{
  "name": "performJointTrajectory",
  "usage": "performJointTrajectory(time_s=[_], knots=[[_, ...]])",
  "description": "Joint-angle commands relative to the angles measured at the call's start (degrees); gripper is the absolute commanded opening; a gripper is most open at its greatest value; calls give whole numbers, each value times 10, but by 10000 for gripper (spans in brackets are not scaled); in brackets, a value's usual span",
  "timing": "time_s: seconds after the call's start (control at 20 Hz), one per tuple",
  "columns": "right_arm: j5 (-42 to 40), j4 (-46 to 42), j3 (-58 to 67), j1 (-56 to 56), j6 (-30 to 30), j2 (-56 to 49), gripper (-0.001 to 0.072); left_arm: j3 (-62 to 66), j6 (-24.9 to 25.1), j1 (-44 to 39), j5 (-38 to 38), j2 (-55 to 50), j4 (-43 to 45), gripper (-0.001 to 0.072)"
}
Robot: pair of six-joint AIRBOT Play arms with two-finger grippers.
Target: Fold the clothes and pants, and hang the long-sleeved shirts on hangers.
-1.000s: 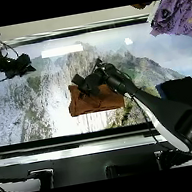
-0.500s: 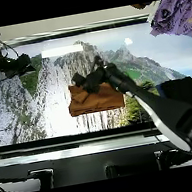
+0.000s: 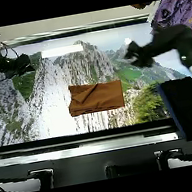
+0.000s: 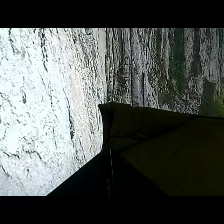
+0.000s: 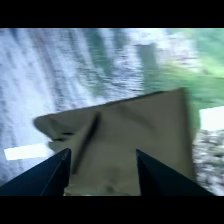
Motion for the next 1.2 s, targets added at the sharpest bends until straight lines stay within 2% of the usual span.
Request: performJointTrajectory(time_s=[0.0,0.1,0.25,0.35,0.6,0.65,0.8,0.85,1.0,1.05,1.1,1.15], knots=[[-81,95,-78,-121,-174,-2,482,0,0,3,-2,0,0,16],[-66,142,-154,-127,-236,-23,482,0,0,4,-7,0,0,16],[-22,186,-218,-108,-292,-68,472,0,0,4,-10,1,0,16],[1,202,-223,-83,-314,-101,472,0,0,4,-11,1,0,16],[43,209,-223,-23,-328,-159,460,0,0,4,-11,1,0,16],[48,211,-223,-14,-334,-163,401,0,0,4,-11,1,0,16],[69,214,-223,4,-335,-164,335,0,0,4,-10,0,0,17],[73,216,-223,4,-335,-164,334,0,0,4,-10,0,0,17],[78,223,-223,5,-333,-164,195,0,0,4,-10,0,0,16],[78,226,-223,5,-333,-164,86,0,0,3,-10,0,0,16],[76,231,-222,4,-333,-164,25,0,0,3,-10,0,0,17],[75,239,-220,3,-325,-163,24,0,0,3,-10,0,0,16]])
